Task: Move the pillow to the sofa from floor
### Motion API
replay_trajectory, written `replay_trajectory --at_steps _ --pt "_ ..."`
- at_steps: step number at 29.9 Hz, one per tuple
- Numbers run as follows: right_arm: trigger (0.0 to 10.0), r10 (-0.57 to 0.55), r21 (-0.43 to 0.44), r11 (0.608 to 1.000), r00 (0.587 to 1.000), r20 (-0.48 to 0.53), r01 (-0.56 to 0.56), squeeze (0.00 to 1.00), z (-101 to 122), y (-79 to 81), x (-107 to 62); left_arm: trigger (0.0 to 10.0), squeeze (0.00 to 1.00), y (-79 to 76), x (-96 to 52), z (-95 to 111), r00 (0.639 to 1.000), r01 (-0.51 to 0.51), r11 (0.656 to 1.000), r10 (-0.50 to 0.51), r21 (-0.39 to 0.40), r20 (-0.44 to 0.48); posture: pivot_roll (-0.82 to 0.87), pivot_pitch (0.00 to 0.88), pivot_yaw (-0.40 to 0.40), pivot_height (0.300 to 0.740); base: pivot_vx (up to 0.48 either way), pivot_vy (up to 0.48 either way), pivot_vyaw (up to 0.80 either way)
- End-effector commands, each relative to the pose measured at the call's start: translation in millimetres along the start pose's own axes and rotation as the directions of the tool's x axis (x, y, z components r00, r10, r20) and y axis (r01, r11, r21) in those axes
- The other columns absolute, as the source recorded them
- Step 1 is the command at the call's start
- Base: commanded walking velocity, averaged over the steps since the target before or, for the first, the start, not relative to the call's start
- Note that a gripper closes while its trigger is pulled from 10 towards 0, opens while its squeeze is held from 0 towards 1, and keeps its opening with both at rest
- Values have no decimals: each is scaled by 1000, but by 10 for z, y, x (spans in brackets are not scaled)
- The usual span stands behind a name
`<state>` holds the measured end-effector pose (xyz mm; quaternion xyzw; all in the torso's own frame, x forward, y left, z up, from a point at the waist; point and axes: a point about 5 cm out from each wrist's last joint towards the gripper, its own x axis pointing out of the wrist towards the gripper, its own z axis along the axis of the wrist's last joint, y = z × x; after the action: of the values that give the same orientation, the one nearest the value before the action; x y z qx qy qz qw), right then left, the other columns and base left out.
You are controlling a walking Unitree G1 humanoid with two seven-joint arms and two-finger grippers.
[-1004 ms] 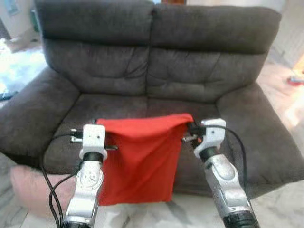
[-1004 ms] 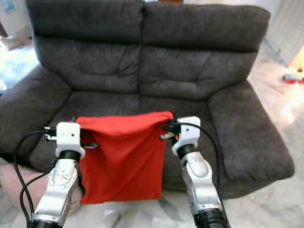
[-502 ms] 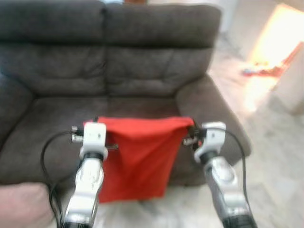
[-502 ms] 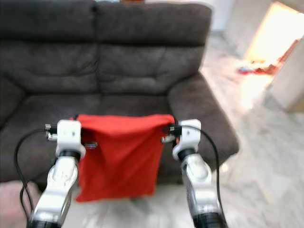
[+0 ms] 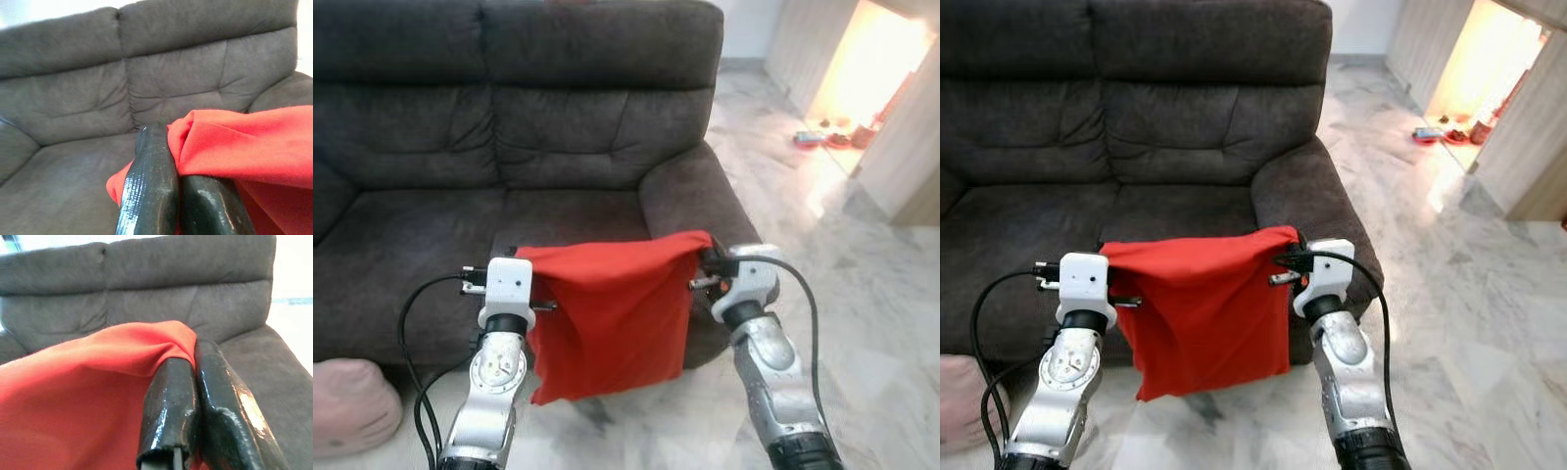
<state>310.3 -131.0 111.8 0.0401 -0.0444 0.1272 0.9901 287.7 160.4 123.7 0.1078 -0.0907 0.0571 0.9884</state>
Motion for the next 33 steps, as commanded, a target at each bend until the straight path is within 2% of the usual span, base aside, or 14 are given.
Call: replay_trajectory --at_steps 1,8,25,33 --pt "10000 12 -17 1000 997 71 -11 0 151 9 47 10000 0 66 61 145 997 -36 999 37 -15 69 34 21 -35 740 0 0 0" --pt "10000 18 -20 1000 997 72 -16 0 151 19 41 10000 0 60 60 141 997 -30 1000 30 0 67 31 25 -33 740 0 0 0" --pt "10000 19 -21 1000 997 78 -17 0 165 10 44 10000 0 47 55 147 997 -28 1000 29 -10 73 28 25 -35 740 0 -253 0" --pt "10000 20 -17 1000 996 86 -18 0 182 20 46 10000 0 33 56 167 996 0 1000 2 -25 86 27 25 -36 740 0 0 0"
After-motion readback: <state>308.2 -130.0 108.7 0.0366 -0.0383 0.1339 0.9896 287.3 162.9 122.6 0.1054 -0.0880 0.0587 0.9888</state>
